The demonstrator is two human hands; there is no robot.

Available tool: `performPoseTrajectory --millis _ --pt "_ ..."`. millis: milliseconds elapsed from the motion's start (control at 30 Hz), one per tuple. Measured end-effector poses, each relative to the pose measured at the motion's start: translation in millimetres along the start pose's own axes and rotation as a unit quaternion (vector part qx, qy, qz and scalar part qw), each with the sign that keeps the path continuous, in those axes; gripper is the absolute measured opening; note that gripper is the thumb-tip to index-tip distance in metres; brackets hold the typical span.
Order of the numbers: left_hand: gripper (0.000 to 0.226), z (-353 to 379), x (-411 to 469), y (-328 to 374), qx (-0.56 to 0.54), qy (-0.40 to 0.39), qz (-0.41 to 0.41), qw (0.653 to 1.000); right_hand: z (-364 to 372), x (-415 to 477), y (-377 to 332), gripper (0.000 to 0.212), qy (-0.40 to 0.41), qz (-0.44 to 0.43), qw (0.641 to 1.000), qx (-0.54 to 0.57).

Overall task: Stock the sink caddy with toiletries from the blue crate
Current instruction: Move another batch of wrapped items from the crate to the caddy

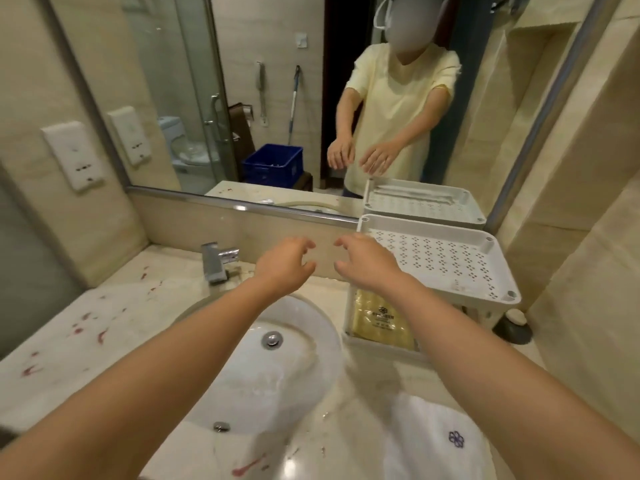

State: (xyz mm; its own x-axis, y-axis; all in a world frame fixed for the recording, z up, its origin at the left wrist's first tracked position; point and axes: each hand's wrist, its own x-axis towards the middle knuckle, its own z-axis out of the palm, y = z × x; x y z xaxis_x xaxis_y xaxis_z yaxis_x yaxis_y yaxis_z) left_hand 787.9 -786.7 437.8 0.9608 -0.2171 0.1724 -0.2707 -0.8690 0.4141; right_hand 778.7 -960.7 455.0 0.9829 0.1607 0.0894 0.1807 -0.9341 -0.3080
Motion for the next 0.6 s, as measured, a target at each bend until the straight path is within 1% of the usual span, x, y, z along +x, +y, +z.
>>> performPoseTrajectory --millis 167,300,600 --pt "0.044 -27 -47 -60 0.039 -0.002 -0.082 0.996 33 10 -69 0.054 -0.049 -0.073 0.996 -0.031" --pt "0.044 -51 -98 -112 0.052 0.002 -0.150 0.987 61 5 -136 0.054 -0.084 -0.142 0.984 -0.061" --pt "0.049 -106 -263 -223 0.106 0.009 -0.271 0.957 135 -50 -300 0.059 -0.131 -0.280 0.946 -0.100"
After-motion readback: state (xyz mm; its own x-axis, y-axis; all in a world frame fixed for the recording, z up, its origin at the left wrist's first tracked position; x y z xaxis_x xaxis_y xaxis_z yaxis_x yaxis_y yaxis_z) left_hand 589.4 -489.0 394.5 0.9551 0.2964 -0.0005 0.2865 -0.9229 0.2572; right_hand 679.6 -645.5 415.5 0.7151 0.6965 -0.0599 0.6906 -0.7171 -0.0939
